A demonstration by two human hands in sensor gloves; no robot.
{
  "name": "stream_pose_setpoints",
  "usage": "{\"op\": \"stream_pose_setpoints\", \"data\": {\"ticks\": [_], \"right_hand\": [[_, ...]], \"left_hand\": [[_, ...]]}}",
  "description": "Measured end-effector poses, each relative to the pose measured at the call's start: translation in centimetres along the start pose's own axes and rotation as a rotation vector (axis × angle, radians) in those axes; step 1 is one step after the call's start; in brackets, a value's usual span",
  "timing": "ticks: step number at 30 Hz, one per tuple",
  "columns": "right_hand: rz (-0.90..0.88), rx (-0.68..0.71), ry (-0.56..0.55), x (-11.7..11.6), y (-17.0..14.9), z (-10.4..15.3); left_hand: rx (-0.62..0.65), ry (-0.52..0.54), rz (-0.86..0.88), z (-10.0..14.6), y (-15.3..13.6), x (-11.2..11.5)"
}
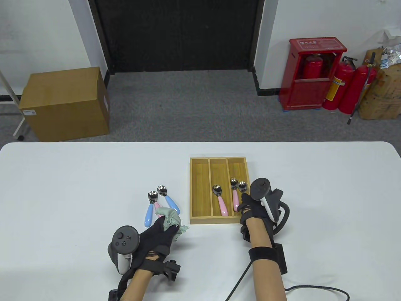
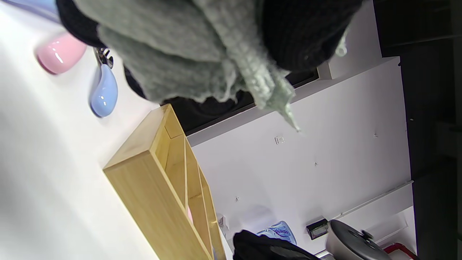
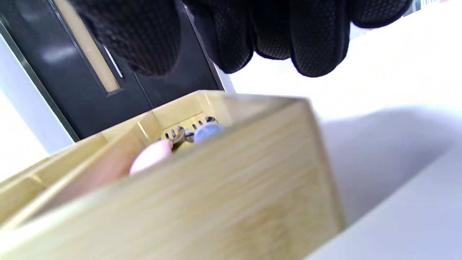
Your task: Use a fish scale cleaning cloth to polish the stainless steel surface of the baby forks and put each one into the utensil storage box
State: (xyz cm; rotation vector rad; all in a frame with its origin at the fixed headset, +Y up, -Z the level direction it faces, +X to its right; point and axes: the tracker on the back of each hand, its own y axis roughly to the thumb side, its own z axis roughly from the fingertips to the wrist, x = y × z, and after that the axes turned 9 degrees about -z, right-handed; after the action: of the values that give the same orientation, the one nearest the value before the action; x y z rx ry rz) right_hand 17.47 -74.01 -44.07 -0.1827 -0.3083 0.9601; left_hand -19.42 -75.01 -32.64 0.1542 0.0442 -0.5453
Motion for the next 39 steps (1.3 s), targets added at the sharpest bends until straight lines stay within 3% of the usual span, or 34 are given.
{"op": "stream_pose_setpoints", "data": {"ticks": [5,8,12,16,19,25,29,33,35,39], "right_hand": [[-0.152,0.075,0.003,2.2,-0.8,2.0],[-0.313,0.149,0.08,2.6,-0.7,3.9],[-0.587,0.314,0.236,1.1,-0.2,7.1],[-0.72,0.429,0.452,-0.4,1.6,9.3],[-0.786,0.516,0.546,-1.0,3.3,10.5],[-0.917,0.563,0.697,-2.6,5.2,12.8],[-0.953,0.545,0.713,-3.8,5.4,13.4],[-1.201,0.411,0.779,-5.3,5.3,13.8],[-1.273,0.372,0.74,-5.4,5.2,13.4],[-1.226,0.371,0.614,-4.4,3.7,12.0]], "left_hand": [[0.01,-0.031,0.024,-0.1,0.1,0.2],[0.039,-0.073,0.097,-0.1,0.2,0.6],[0.101,-0.169,0.226,-0.1,0.5,1.6],[0.159,-0.295,0.469,0.0,0.5,2.9],[0.173,-0.358,0.59,0.1,0.5,3.4],[0.228,-0.464,0.59,0.4,1.1,3.8],[0.239,-0.535,0.591,0.7,1.6,4.4],[0.259,-0.58,0.561,0.8,2.3,4.9],[0.271,-0.561,0.521,0.5,2.6,4.3],[0.248,-0.418,0.393,-0.2,1.7,1.7]]}}
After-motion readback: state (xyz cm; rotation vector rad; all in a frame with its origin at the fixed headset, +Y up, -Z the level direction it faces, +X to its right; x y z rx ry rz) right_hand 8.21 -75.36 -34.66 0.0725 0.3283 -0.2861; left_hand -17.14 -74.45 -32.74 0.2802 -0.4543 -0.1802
